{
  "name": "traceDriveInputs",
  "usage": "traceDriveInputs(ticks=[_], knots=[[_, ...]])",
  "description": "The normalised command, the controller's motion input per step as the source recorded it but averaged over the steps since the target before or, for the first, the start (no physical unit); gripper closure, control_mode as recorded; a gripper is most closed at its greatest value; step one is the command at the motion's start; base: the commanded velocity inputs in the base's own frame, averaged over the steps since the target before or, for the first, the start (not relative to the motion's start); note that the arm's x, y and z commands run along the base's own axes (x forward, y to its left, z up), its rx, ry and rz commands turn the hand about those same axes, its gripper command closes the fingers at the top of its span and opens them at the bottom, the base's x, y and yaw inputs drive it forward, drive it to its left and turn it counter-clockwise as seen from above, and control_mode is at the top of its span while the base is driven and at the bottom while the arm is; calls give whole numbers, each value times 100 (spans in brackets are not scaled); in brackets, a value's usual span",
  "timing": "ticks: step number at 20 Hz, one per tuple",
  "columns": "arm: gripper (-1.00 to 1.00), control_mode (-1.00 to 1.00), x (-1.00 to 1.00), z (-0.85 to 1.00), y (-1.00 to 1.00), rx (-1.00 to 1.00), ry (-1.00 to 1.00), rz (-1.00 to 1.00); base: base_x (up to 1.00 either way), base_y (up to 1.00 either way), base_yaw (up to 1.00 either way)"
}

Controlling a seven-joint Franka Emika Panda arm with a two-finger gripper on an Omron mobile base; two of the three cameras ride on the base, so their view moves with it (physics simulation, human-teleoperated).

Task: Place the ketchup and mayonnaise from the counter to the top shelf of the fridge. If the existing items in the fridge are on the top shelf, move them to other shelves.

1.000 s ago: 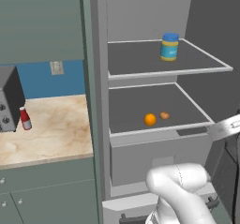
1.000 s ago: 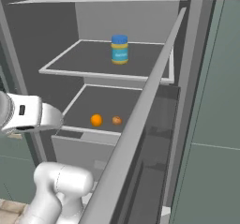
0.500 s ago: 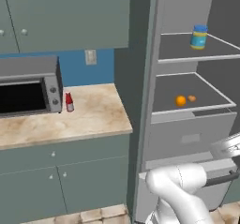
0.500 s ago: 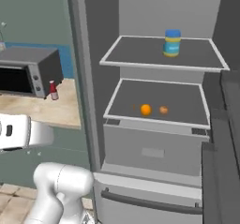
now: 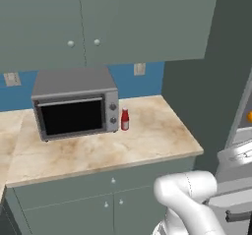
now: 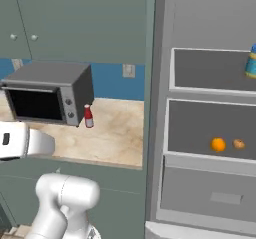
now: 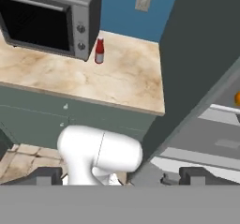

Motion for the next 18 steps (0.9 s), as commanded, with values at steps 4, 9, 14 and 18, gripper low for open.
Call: traceDriveInputs(ticks=[4, 9, 14, 18], knots=[[-100, 100, 0, 0, 0, 0, 0, 0, 69, 27, 0], [-100, 100, 0, 0, 0, 0, 0, 0, 2, 3, 0], [-100, 100, 0, 0, 0, 0, 0, 0, -42, 20, 1], [-100, 100, 0, 0, 0, 0, 0, 0, 11, 16, 0]])
